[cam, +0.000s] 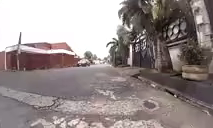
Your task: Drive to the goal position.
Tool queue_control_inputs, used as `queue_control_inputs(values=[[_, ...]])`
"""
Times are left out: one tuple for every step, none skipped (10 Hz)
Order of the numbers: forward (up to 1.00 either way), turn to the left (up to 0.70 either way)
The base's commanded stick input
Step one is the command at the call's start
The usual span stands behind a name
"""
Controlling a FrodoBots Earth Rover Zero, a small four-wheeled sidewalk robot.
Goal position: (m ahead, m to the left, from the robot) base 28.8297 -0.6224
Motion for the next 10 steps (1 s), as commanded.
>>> queue_control_inputs(values=[[1.00,0.00],[1.00,0.00],[1.00,0.00],[1.00,0.00],[1.00,0.00],[1.00,0.00],[1.00,0.00],[1.00,0.00],[1.00,0.00],[1.00,0.00]])
